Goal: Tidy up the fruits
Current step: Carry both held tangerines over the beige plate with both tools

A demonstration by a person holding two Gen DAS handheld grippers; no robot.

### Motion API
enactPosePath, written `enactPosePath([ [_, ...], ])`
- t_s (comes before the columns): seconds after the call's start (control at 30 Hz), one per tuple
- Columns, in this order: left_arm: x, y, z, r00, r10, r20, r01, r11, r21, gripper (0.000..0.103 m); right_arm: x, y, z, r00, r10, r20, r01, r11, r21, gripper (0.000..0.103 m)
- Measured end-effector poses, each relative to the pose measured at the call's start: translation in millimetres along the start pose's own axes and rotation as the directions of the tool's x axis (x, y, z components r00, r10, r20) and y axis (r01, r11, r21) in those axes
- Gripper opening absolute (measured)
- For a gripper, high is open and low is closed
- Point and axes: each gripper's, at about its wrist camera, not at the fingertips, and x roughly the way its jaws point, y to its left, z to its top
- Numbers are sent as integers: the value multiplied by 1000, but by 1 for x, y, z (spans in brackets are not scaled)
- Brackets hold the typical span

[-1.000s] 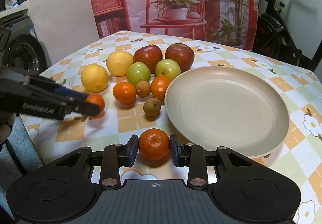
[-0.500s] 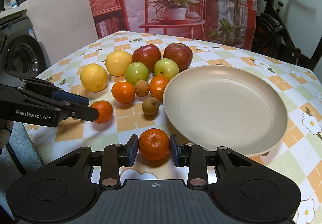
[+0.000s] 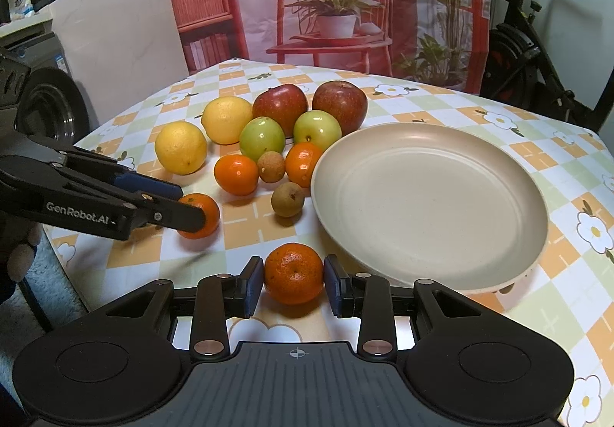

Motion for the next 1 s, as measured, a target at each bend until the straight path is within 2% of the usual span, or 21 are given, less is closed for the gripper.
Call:
enactPosePath([
  [0.1,3,-1,-2,1000,0,-11,0,1000,8,44,0,0,0,1000,2,-2,-2,1000,1,32],
  [0.17,2,-1,-2,1000,-8,-5,8,1000,6,39,1,0,-1,1000,3,-3,-3,1000,1,32],
  [0.5,-1,0,-4,1000,22,8,-23,1000,11,38,1,-3,-2,1000,15,1,-15,1000,26,35],
  [1.0,-6,-2,-9,999,45,23,-45,999,11,38,3,-7,-6,999,46,18,-47,996,77,32],
])
